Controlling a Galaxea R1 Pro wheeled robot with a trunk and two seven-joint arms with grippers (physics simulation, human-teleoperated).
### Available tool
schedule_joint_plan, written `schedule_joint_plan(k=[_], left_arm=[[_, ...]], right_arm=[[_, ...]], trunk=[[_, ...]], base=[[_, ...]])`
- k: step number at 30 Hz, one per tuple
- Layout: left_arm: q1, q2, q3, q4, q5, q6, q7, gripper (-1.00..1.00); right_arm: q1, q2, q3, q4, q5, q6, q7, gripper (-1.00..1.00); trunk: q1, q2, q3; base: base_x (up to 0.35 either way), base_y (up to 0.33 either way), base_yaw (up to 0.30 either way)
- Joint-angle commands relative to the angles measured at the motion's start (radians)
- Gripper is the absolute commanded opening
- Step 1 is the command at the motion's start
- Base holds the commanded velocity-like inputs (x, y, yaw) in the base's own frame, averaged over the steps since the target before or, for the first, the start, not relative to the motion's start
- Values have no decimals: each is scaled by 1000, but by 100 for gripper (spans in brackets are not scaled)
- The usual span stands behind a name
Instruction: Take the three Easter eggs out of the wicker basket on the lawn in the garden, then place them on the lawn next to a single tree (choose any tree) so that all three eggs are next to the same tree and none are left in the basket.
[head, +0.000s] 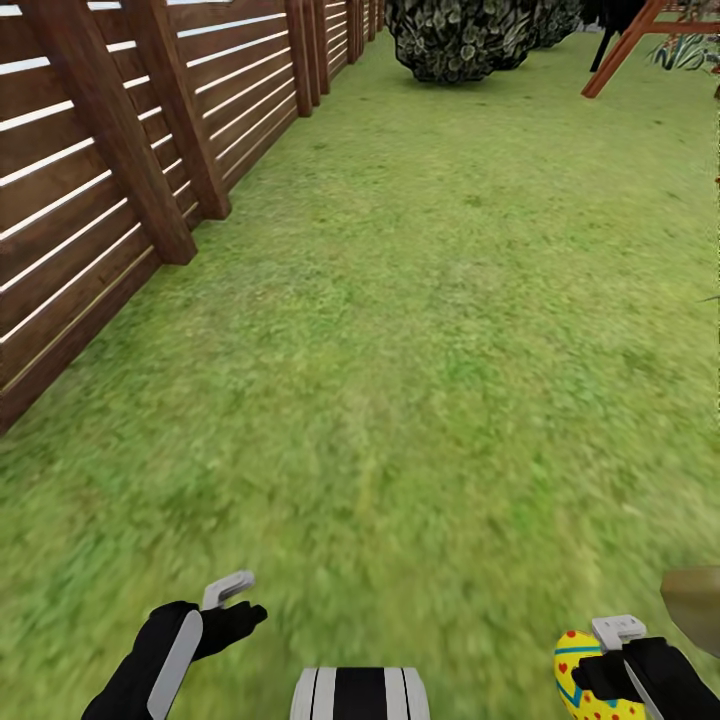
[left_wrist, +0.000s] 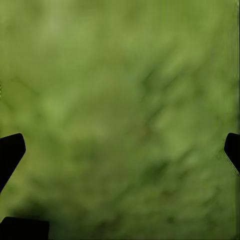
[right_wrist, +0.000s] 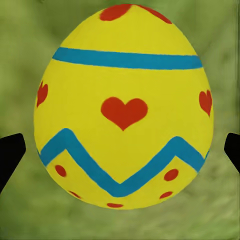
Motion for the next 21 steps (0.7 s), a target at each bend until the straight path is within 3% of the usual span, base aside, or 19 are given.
schedule_joint_plan(k=[1, 21], left_arm=[[0, -1, 1, -1, 11, 4, 9, 100], [0, 0, 1, -1, 11, 4, 10, 100]], right_arm=[[0, 0, -2, -2, 10, 4, 8, 100], [0, 0, -4, -1, 10, 4, 8, 100]], trunk=[[-1, 0, 3], [-10, 5, 81]], base=[[0, 0, 0], [0, 0, 0]])
